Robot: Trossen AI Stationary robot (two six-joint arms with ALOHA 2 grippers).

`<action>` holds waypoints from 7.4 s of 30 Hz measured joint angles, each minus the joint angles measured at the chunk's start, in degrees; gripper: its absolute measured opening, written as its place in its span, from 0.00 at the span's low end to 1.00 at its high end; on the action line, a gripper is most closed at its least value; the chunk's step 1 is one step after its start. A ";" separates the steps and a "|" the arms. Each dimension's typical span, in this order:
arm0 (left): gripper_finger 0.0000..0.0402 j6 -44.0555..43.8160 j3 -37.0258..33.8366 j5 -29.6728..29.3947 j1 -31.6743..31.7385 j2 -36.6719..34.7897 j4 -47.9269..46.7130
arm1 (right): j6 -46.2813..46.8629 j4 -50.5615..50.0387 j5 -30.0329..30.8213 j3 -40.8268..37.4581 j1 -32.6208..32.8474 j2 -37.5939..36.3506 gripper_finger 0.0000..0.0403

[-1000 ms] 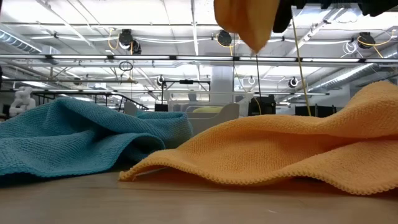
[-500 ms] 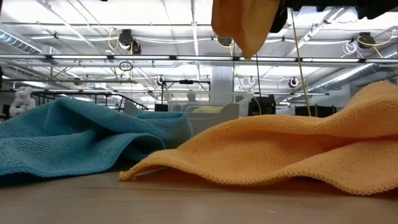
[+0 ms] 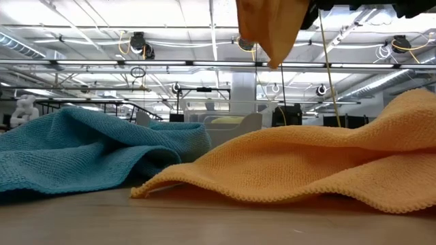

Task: Sort microfiber towel by color & place in baskets
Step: Put the top orange microfiber cloth into the gray bin, then put the orange microfiber cloth into the gray bin

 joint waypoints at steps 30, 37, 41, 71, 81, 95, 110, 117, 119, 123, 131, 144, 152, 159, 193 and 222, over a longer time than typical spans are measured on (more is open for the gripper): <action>0.73 -46.83 0.09 -36.87 -3.46 -11.22 -53.07 | 2.33 31.59 2.40 0.02 -8.03 28.41 0.01; 0.73 -49.94 0.06 -35.89 -1.76 -11.64 -56.45 | 6.98 33.48 -1.87 1.10 -10.90 33.01 0.01; 0.73 -47.61 0.04 -33.36 -1.46 -10.97 -55.25 | 7.08 33.03 -1.96 3.98 -10.87 36.82 0.01; 0.72 -16.44 -10.54 6.19 9.29 -7.93 -20.06 | 13.13 12.84 -1.46 13.09 -12.25 44.39 0.33; 0.31 -8.91 -10.54 12.41 12.39 -1.45 -20.40 | 13.25 7.72 -1.64 13.07 -12.25 41.83 0.42; 0.08 -11.86 -10.52 13.37 14.23 -1.41 -23.59 | 5.61 -12.20 -1.51 16.06 -11.06 31.08 0.49; 0.08 -16.76 -10.49 17.39 15.52 -0.62 -23.87 | 4.65 -15.44 -1.54 16.06 -9.30 28.53 0.26; 0.24 -22.53 -10.49 17.21 15.61 -0.64 -23.51 | 5.69 -9.39 -1.40 16.06 -10.98 34.78 0.02; 0.31 -22.61 -10.49 17.20 15.44 -0.64 -23.55 | 6.10 -7.75 -1.46 16.06 -11.49 36.68 0.02; 0.45 -22.58 -10.49 16.69 13.96 -0.64 -23.53 | 7.91 -7.99 -1.71 16.04 -12.66 39.63 0.03; 0.59 -19.21 -9.62 7.66 12.16 -2.11 -21.04 | 7.21 -7.29 -1.81 16.06 -12.60 40.09 0.01; 0.39 -17.72 -10.29 10.40 16.39 0.76 -22.35 | 4.98 -12.52 -1.44 16.02 -10.65 32.15 0.00; 0.03 -16.14 -10.23 15.72 19.30 5.35 -19.76 | 5.00 -18.71 -1.21 16.06 -8.89 27.44 0.00; 0.05 -16.41 -10.21 21.06 20.95 8.92 -20.51 | 4.99 -21.34 -1.13 16.06 -7.38 26.75 0.00; 0.05 -14.95 -6.06 21.67 20.68 12.83 -20.55 | 20.64 -45.31 -6.25 16.04 9.53 17.61 0.00; 0.05 -18.51 -5.97 22.62 15.34 -0.80 -23.21 | 40.61 -46.04 -6.58 16.04 17.13 31.73 0.52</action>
